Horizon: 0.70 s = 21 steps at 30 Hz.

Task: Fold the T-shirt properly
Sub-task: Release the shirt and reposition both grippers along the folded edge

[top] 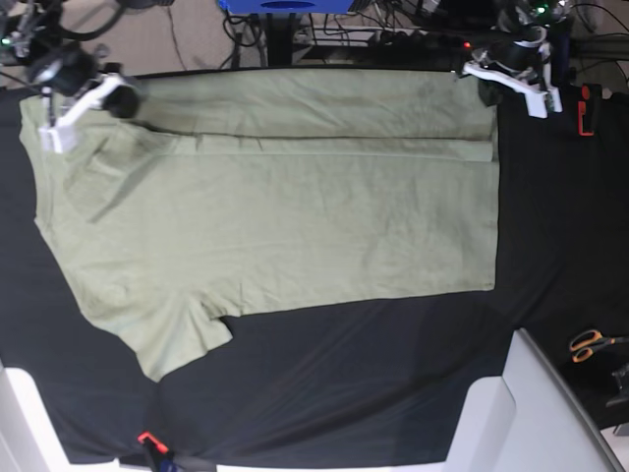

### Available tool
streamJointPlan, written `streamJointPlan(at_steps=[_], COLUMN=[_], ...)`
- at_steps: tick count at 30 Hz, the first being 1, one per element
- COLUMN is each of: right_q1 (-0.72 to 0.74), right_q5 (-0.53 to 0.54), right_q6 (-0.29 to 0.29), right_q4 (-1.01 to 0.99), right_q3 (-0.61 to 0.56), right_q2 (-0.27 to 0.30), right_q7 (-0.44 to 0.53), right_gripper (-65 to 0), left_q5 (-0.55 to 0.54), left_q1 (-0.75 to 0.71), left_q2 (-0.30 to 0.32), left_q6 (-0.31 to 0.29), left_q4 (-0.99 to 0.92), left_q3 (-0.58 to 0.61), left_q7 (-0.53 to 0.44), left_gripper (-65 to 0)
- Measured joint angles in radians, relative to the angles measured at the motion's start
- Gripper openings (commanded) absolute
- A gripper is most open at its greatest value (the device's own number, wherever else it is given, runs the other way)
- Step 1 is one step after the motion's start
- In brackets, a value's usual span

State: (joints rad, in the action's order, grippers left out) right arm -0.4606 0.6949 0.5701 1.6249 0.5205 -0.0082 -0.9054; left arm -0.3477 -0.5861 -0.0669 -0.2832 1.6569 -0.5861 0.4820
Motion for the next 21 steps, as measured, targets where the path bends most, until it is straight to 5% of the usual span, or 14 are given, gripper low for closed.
streamJointPlan(at_steps=[21], right_q1=[0.153], right_q5=[-0.019], right_q6=[-0.001], right_q4=[-0.244], right_q3=[-0.020], right_q2=[0.000], right_q7=[0.003], right_gripper=[-64.5], left_q5=[0.019], left_q1=[0.140], left_q2=[0.020], left_q6=[0.014], left_q4=[-0.156], left_q3=[-0.001], left_q7=[-0.018], left_gripper=[-65.0])
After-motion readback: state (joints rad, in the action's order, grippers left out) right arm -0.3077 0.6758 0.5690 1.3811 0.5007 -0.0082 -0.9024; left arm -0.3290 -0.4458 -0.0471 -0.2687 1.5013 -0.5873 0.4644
